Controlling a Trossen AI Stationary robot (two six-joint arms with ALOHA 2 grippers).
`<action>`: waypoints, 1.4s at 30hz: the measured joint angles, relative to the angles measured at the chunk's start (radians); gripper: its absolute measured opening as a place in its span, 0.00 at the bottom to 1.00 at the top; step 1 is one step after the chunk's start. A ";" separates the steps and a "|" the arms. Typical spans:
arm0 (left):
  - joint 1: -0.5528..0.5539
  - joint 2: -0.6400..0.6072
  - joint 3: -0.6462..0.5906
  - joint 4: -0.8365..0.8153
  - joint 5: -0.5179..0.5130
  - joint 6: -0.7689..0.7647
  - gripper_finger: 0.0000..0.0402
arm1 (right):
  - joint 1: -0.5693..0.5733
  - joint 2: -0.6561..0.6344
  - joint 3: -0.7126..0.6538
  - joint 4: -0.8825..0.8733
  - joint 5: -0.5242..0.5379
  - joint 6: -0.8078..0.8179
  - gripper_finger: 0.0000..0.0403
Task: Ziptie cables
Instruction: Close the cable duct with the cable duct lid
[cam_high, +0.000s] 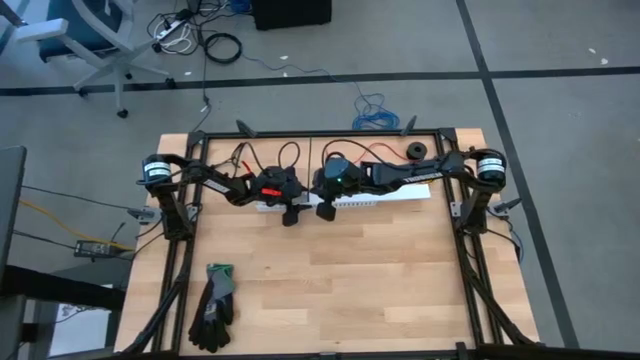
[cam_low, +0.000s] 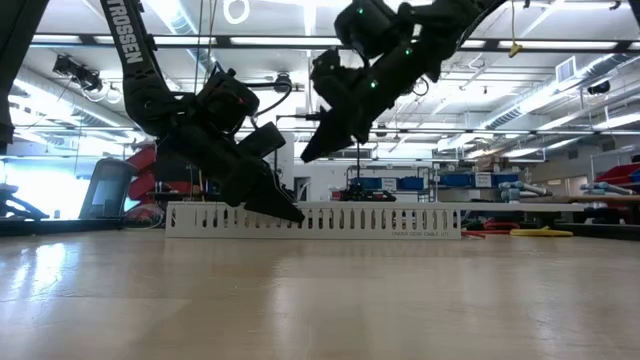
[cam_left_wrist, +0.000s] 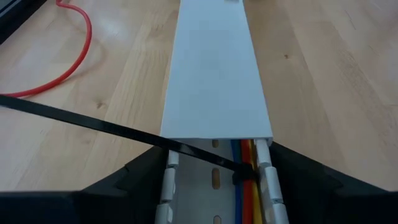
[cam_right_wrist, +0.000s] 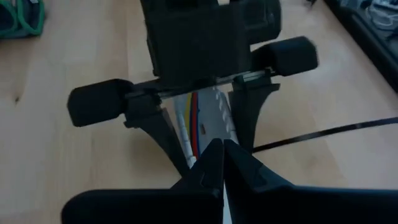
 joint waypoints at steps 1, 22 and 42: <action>0.000 0.000 0.000 -0.001 -0.005 0.000 0.64 | 0.006 -0.009 0.000 -0.010 0.011 0.000 0.00; -0.007 -0.062 -0.001 -0.018 -0.026 -0.023 0.70 | 0.029 -0.031 0.000 -0.060 0.042 0.027 0.00; -0.006 -0.122 -0.002 -0.289 -0.111 0.000 0.70 | 0.029 -0.032 0.000 -0.144 0.070 0.050 0.00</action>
